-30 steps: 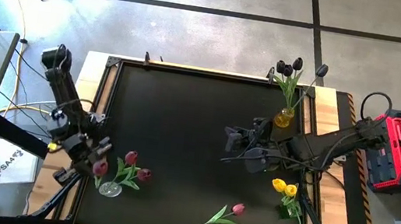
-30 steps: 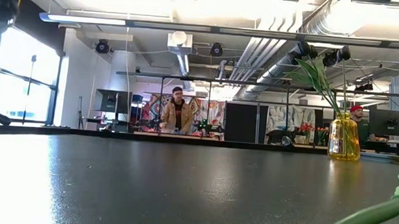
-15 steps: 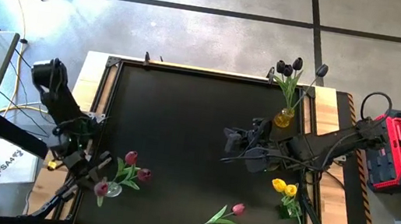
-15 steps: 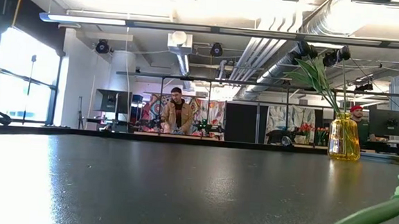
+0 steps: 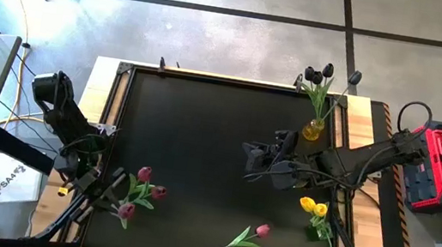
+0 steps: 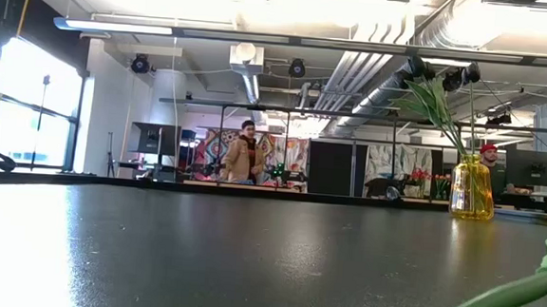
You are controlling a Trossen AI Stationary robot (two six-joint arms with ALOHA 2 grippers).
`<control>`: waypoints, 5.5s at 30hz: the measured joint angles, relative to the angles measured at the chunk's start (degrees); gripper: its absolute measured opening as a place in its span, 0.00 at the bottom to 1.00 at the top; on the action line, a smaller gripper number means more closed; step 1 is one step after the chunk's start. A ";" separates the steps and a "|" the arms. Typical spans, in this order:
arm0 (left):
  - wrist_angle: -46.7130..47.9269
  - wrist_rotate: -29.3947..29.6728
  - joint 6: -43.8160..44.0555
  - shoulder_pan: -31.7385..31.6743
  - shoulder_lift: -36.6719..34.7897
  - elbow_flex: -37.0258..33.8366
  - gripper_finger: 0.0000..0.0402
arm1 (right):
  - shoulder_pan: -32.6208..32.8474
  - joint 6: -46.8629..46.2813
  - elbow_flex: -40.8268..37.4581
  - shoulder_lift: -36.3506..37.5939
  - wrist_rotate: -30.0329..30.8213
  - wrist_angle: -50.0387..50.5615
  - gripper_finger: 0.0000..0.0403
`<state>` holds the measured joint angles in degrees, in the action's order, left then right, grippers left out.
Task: Sort flowers into vase by color
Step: Put the top red flower into the transparent vase, then put the red flower into the transparent vase
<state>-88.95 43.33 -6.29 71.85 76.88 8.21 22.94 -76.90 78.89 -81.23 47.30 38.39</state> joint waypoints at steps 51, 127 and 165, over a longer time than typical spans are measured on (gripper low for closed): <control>0.32 46.69 7.97 17.59 -0.31 0.02 0.23 | -0.02 1.04 0.00 0.00 -6.29 -2.91 0.42; 19.12 46.78 -37.25 -1.72 -32.72 29.40 0.46 | 6.74 36.91 4.26 -26.41 -65.61 20.99 0.01; 106.76 2.51 7.07 -37.31 -22.03 55.27 0.46 | -14.55 -0.24 5.75 -5.46 -77.72 -10.04 0.00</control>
<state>17.82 45.83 0.79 34.54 54.85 63.48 8.38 -77.15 84.64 -86.70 -30.41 28.35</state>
